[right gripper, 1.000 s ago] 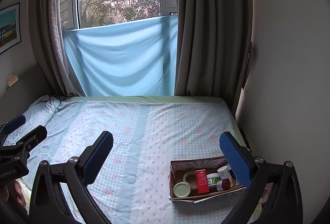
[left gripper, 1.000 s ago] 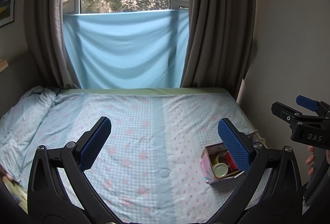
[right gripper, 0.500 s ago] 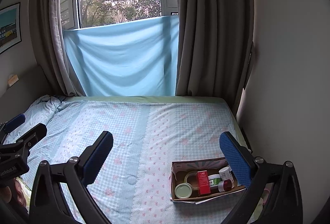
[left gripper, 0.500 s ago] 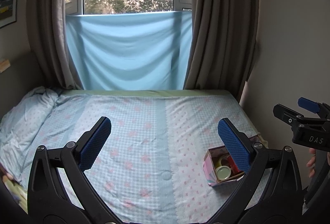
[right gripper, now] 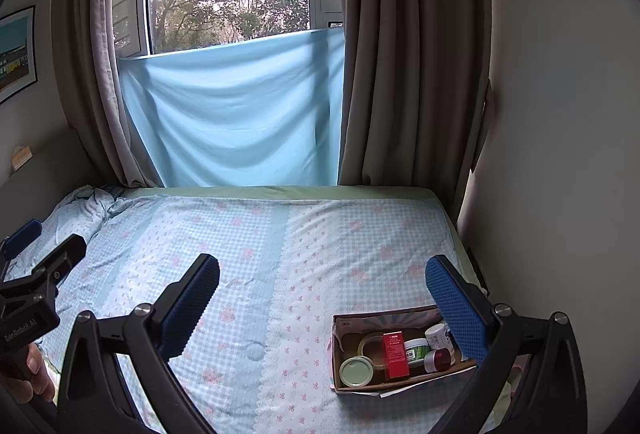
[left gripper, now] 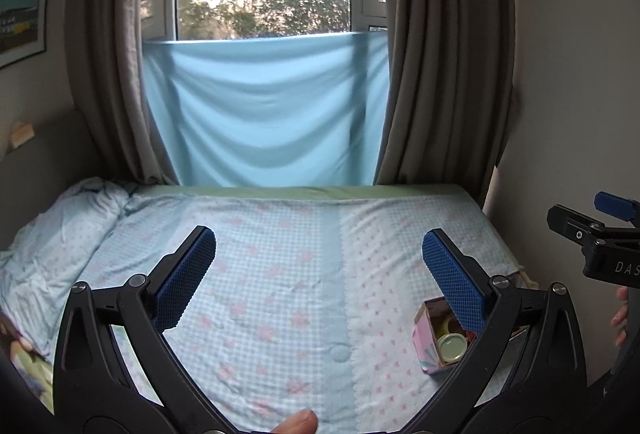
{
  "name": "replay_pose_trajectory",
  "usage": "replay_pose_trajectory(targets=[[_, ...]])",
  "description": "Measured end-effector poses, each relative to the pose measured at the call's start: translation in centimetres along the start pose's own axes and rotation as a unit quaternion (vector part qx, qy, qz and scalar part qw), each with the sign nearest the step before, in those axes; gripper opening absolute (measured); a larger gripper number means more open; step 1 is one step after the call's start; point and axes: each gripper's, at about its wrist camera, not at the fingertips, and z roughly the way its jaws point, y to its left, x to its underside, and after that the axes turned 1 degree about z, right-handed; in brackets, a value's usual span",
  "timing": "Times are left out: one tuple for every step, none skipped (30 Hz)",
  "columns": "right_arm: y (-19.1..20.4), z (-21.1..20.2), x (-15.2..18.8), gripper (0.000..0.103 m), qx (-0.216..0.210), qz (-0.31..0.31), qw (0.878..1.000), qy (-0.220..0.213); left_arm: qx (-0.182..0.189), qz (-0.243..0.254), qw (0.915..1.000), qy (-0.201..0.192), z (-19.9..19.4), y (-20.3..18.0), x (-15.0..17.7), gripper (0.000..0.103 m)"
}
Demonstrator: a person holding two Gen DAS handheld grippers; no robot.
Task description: Organize rigid objects
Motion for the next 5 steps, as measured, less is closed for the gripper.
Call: replay_pose_trajectory(targets=[[0.05, 0.11, -0.01, 0.103, 0.000, 0.001, 1.000, 0.000, 0.000, -0.001, 1.0000, 0.000, 0.11, 0.07, -0.06, 0.103], [0.09, 0.27, -0.06, 0.103, 0.000, 0.001, 1.000, 0.001, 0.003, -0.002, 1.0000, -0.003, 0.16, 0.17, -0.08, 0.103], [0.13, 0.37, -0.09, 0.103, 0.000, 0.001, 1.000, 0.002, 0.006, -0.003, 1.0000, -0.005, 0.16, 0.14, -0.17, 0.103], [0.21, 0.52, -0.13, 0.103, 0.000, 0.001, 1.000, 0.002, 0.009, -0.004, 0.9999, -0.007, 0.21, 0.19, -0.23, 0.103], [0.28, 0.58, -0.15, 0.103, 0.001, 0.001, 1.000, 0.002, 0.010, -0.005, 0.9999, -0.007, 0.24, 0.27, -0.28, 0.103]])
